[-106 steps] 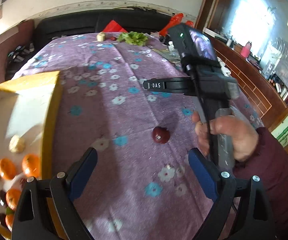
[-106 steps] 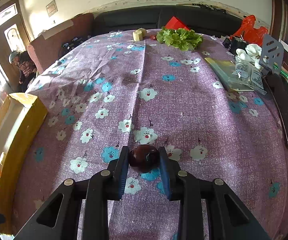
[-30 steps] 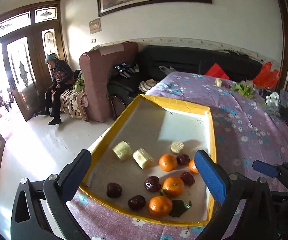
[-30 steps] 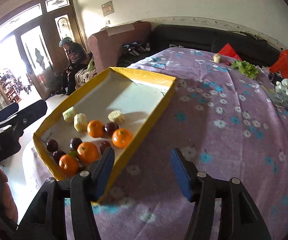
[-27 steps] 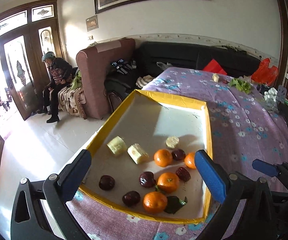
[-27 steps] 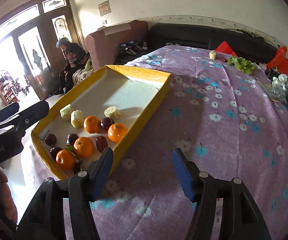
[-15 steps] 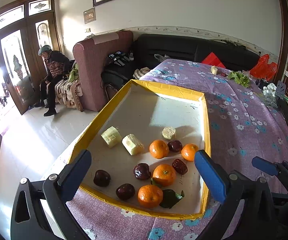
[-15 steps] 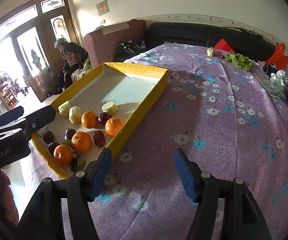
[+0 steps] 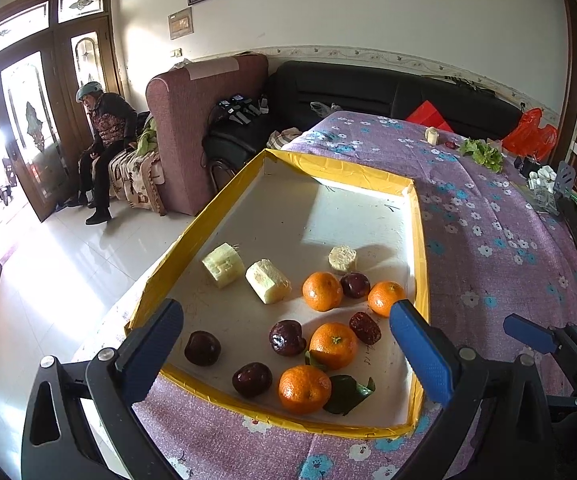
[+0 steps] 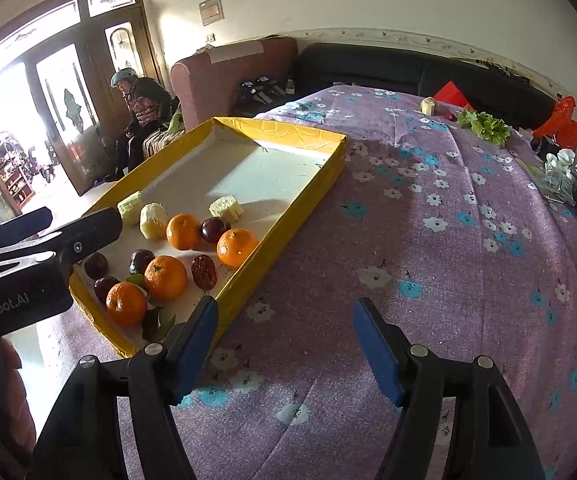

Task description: Organize fruits

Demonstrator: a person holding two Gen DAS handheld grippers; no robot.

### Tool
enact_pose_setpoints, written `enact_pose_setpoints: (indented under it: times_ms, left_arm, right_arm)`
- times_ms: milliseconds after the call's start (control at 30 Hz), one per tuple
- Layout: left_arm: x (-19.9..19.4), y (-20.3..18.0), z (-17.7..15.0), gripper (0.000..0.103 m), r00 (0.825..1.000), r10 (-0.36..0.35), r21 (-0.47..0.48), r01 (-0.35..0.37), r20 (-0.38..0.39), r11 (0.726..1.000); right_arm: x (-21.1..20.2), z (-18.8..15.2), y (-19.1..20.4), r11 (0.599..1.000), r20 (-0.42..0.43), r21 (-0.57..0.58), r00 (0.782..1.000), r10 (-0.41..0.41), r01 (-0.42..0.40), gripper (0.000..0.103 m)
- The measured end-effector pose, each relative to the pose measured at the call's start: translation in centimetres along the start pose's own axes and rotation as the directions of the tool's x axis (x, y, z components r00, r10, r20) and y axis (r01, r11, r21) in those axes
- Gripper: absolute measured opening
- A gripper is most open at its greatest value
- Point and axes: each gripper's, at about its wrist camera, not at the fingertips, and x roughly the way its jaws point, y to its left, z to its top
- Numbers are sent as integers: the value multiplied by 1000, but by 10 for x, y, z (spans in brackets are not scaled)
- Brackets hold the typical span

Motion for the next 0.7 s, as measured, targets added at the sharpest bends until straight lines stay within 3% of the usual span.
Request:
enact_pose_setpoints:
  times_ms: [700]
  left_arm:
    - [-2,-2,-3,103,1000,-2,5,2,1,1000]
  right_arm:
    - [-8,-2,7,999,25,-28,999,-21,21,80]
